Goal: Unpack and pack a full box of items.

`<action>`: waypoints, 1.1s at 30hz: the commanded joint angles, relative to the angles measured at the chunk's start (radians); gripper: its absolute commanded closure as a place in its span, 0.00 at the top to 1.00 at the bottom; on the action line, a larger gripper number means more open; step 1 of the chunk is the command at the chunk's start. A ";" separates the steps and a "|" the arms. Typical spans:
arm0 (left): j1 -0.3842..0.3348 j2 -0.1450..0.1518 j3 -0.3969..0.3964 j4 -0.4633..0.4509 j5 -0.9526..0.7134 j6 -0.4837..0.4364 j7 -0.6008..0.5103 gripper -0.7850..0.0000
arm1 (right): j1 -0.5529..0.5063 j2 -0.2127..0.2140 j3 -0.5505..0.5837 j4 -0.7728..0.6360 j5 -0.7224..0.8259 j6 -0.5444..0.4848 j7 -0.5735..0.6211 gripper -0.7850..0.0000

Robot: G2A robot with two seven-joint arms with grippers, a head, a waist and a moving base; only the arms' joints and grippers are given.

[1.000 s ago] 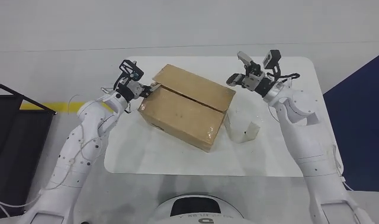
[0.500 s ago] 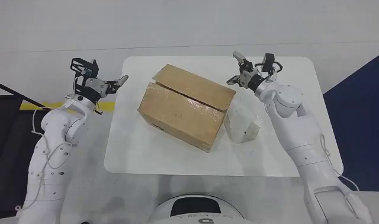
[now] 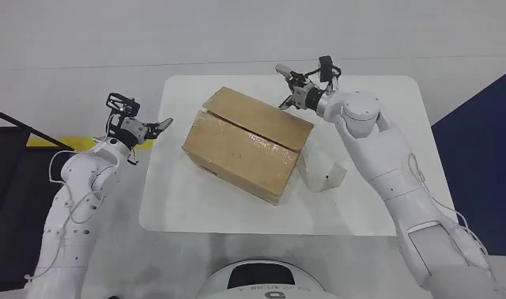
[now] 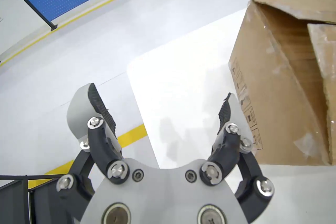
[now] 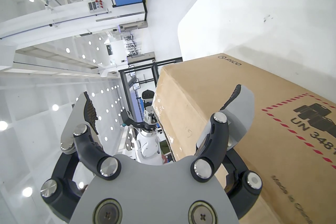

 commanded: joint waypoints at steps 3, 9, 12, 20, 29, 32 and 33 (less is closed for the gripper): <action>0.002 0.000 -0.011 0.006 -0.017 0.007 0.010 1.00 | 0.067 -0.026 -0.081 0.031 -0.025 0.042 -0.016 1.00; 0.026 0.002 -0.037 0.007 -0.031 0.021 0.028 1.00 | 0.158 -0.084 -0.203 0.113 -0.047 0.069 -0.123 1.00; 0.042 0.003 -0.052 0.004 -0.038 0.028 0.039 1.00 | 0.187 -0.113 -0.248 0.158 -0.042 0.058 -0.161 1.00; 0.074 0.006 -0.082 -0.008 -0.044 0.034 0.047 1.00 | 0.252 -0.184 -0.315 0.257 -0.018 -0.010 -0.264 1.00; 0.082 0.007 -0.096 -0.015 -0.053 0.033 0.046 1.00 | 0.239 -0.218 -0.289 0.289 0.010 -0.141 -0.382 1.00; 0.083 0.006 -0.096 -0.016 -0.055 0.034 0.046 1.00 | 0.255 -0.232 -0.317 0.321 -0.034 -0.077 -0.392 1.00; 0.083 0.006 -0.096 -0.015 -0.057 0.034 0.046 1.00 | 0.260 -0.238 -0.323 0.330 -0.041 -0.064 -0.397 1.00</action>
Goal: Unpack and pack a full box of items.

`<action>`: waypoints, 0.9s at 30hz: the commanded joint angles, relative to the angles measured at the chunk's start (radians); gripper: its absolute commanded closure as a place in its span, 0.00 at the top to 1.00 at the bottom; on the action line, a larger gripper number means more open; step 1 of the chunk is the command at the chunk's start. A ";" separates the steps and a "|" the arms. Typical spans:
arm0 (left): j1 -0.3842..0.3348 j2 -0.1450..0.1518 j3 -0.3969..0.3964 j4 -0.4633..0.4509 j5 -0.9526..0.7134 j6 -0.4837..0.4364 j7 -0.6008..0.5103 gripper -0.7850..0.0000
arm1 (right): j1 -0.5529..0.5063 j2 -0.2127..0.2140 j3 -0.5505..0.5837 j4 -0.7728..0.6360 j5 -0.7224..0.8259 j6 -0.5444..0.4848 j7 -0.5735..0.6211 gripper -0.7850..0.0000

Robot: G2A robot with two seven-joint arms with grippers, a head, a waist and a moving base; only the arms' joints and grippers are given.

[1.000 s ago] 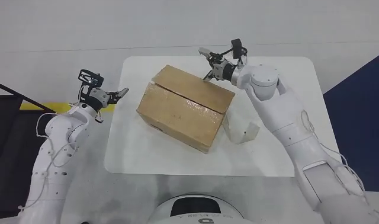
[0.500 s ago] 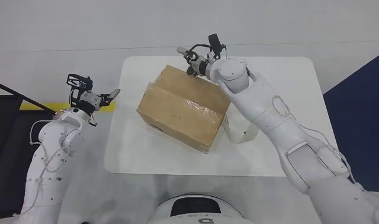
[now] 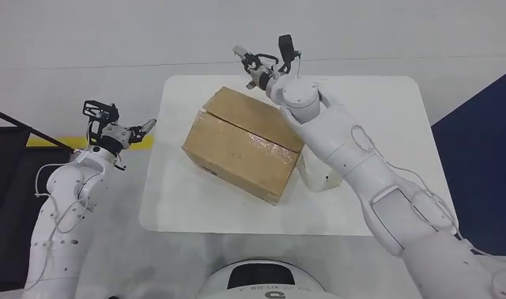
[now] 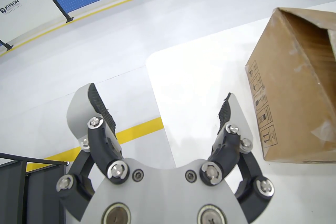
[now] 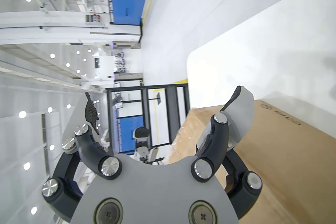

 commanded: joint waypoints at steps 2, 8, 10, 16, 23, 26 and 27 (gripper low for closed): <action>0.001 0.000 0.000 0.001 -0.003 0.001 -0.001 1.00 | 0.013 -0.016 -0.021 0.030 -0.020 0.036 0.002 1.00; -0.001 0.000 -0.003 0.003 -0.007 -0.002 -0.002 1.00 | 0.034 -0.042 -0.024 0.062 0.026 0.016 0.117 1.00; -0.003 0.000 -0.003 0.002 -0.009 -0.003 -0.002 1.00 | 0.043 -0.045 -0.016 0.078 0.039 0.010 0.171 1.00; -0.006 0.000 -0.004 0.003 -0.007 -0.007 -0.003 1.00 | 0.050 -0.048 0.008 0.107 0.084 -0.007 0.341 1.00; 0.007 0.001 -0.015 -0.076 -0.023 -0.029 0.010 1.00 | 0.056 -0.046 0.014 0.123 0.096 0.038 0.545 1.00; 0.028 0.001 -0.028 -0.165 -0.066 -0.053 0.023 1.00 | 0.054 -0.044 0.023 0.116 0.089 0.018 0.572 1.00; 0.037 0.001 -0.033 -0.192 -0.080 -0.058 0.021 1.00 | 0.050 -0.043 0.029 0.111 0.089 0.006 0.571 1.00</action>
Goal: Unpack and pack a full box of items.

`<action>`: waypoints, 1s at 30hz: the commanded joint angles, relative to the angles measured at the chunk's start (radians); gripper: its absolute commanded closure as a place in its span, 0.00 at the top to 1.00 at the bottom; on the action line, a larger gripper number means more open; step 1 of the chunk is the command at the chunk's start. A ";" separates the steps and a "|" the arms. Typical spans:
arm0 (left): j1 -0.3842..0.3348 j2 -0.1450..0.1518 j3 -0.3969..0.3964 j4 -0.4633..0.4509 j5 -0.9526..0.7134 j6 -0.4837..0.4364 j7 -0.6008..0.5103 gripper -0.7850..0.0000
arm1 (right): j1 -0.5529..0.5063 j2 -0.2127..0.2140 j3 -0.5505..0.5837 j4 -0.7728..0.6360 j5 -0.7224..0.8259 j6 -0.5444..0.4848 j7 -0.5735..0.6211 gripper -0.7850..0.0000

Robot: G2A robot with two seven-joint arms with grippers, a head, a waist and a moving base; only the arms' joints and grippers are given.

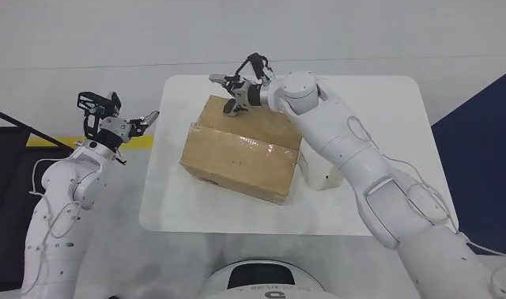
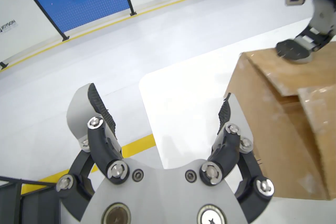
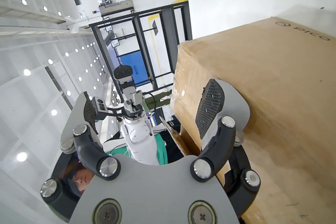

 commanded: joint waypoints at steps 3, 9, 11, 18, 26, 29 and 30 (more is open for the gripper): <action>0.026 0.000 -0.012 -0.112 -0.063 -0.026 -0.008 1.00 | -0.016 0.009 0.034 -0.040 -0.001 -0.059 -0.014 1.00; 0.014 -0.001 0.064 -0.194 -0.007 -0.079 -0.080 1.00 | -0.114 0.052 0.154 -0.195 -0.013 -0.195 -0.083 1.00; -0.015 -0.004 0.120 -0.165 0.045 -0.071 -0.093 1.00 | -0.168 0.075 0.208 -0.268 -0.040 -0.216 -0.095 1.00; -0.142 -0.027 0.292 0.024 0.168 0.038 -0.056 1.00 | -0.417 0.154 0.422 -0.585 -0.124 -0.207 -0.087 1.00; -0.186 -0.045 0.371 0.114 0.218 0.115 -0.010 1.00 | -0.656 0.207 0.606 -0.848 -0.157 -0.114 -0.023 1.00; -0.198 -0.050 0.387 0.141 0.223 0.139 -0.017 1.00 | -0.656 0.207 0.606 -0.848 -0.157 -0.114 -0.023 1.00; -0.201 -0.052 0.391 0.146 0.222 0.144 -0.017 1.00 | -0.656 0.207 0.606 -0.848 -0.157 -0.114 -0.023 1.00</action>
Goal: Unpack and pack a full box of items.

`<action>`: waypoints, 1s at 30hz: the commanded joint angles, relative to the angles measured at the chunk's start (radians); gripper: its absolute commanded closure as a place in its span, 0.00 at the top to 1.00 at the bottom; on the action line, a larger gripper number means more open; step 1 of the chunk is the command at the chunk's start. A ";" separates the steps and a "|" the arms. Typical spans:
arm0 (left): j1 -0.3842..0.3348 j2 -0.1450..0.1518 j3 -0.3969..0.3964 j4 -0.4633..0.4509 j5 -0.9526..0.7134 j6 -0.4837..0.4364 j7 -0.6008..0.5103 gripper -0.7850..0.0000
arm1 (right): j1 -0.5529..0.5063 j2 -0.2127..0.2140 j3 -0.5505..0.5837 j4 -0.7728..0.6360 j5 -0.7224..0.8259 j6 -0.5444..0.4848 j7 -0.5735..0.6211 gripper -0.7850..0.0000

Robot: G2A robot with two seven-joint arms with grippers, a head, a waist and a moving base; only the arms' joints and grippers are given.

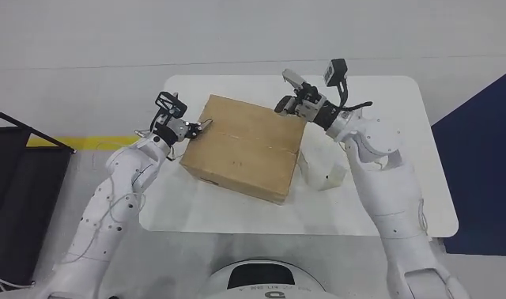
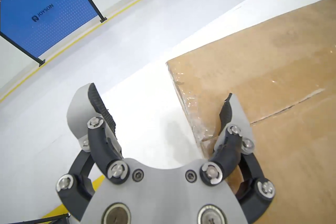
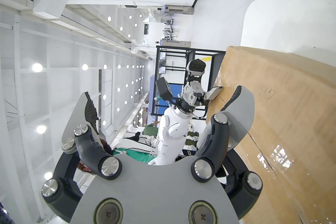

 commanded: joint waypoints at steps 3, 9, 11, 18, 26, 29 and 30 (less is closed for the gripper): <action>-0.006 -0.004 0.009 0.010 -0.005 0.015 0.002 1.00 | 0.001 0.000 -0.001 0.001 0.000 -0.002 -0.002 1.00; -0.006 -0.005 0.009 0.008 -0.006 0.016 0.002 1.00 | -0.005 0.000 -0.002 -0.009 -0.003 -0.011 0.000 1.00; -0.006 -0.005 0.009 0.008 -0.006 0.016 0.002 1.00 | -0.044 0.012 0.019 -0.054 -0.102 -0.064 0.008 1.00; -0.006 -0.005 0.009 0.008 -0.006 0.016 0.002 1.00 | -0.289 0.056 0.187 -0.199 -0.469 -0.181 -0.079 1.00; -0.006 -0.005 0.009 0.008 -0.006 0.016 0.002 1.00 | -0.296 0.057 0.194 -0.203 -0.481 -0.182 -0.085 1.00; -0.006 -0.005 0.009 0.008 -0.006 0.016 0.002 1.00 | -0.283 0.061 0.155 -0.201 -0.619 -0.182 -0.074 1.00; -0.006 -0.005 0.009 0.008 -0.006 0.016 0.002 1.00 | -0.274 0.062 0.122 -0.199 -0.721 -0.169 -0.099 1.00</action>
